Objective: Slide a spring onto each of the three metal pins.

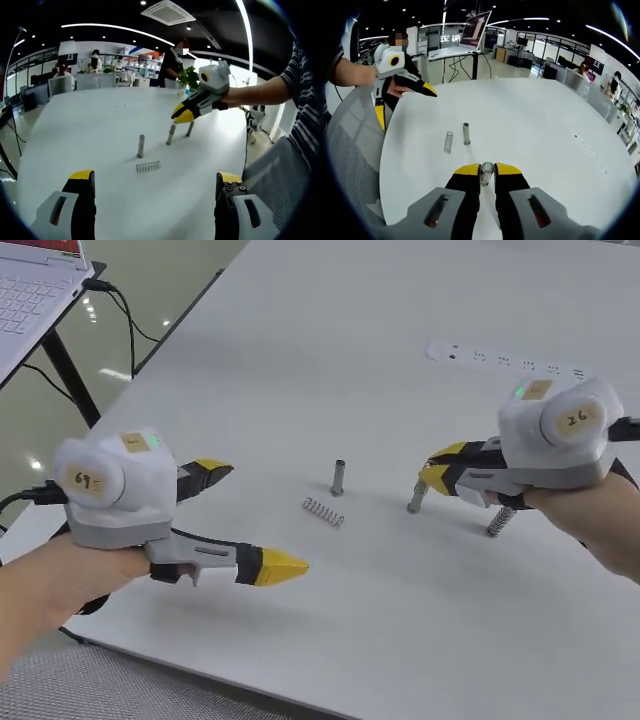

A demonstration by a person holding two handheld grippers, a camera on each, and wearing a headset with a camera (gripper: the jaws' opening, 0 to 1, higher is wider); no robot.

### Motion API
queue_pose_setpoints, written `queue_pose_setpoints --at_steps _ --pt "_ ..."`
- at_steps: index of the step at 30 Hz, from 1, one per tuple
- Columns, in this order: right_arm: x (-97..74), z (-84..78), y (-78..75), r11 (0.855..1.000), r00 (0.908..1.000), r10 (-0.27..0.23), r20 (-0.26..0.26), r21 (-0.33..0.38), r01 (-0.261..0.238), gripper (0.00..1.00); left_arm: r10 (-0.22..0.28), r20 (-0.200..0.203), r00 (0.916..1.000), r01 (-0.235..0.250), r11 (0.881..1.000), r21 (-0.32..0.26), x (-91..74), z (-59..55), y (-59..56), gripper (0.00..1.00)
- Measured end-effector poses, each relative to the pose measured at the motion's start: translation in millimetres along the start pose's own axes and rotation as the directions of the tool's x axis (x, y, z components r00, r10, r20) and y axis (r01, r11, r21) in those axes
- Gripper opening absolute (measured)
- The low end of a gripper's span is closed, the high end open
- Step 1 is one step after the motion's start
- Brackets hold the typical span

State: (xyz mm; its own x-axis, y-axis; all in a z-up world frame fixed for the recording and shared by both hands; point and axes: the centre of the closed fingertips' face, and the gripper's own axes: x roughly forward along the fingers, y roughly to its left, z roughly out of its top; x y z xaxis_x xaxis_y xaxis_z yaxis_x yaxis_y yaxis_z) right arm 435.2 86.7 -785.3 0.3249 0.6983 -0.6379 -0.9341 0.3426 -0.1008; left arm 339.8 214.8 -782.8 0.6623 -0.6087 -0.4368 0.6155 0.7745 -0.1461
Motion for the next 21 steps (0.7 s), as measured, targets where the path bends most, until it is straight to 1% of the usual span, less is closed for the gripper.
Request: queue_pose_setpoints --at_steps 8,13,16,18,19,21 --pt "4.8 -12.9 6.4 1.0 0.9993 0.013 -0.034 0.001 -0.013 0.07 -0.002 -0.001 1.0 0.002 1.0 -0.004 0.9 -0.8 0.0 0.98" --pt "10.0 -23.3 11.3 1.0 0.9977 0.016 -0.066 -0.019 -0.018 0.07 -0.006 0.001 1.0 0.006 1.0 -0.007 3.0 -0.3 -1.7 0.98" --pt "14.2 -31.2 11.6 0.999 0.9957 0.015 -0.092 -0.034 -0.018 0.08 -0.01 -0.001 1.0 0.01 1.0 -0.004 4.4 -0.2 -3.2 0.98" --pt "16.1 -33.2 11.5 0.999 0.9954 0.01 -0.095 -0.034 -0.013 0.08 -0.012 0.0 0.9999 0.012 1.0 -0.006 4.8 0.3 -4.1 0.98" --pt "15.6 -31.1 10.4 1.0 0.9965 0.002 -0.084 -0.031 -0.005 0.08 -0.012 0.001 0.9999 0.012 1.0 -0.005 4.9 0.5 -4.3 0.98" --pt "15.7 -31.3 9.1 1.0 0.9961 -0.007 -0.088 -0.01 0.006 0.08 -0.014 0.0 0.9999 0.014 1.0 -0.006 4.7 0.5 -4.9 0.98"
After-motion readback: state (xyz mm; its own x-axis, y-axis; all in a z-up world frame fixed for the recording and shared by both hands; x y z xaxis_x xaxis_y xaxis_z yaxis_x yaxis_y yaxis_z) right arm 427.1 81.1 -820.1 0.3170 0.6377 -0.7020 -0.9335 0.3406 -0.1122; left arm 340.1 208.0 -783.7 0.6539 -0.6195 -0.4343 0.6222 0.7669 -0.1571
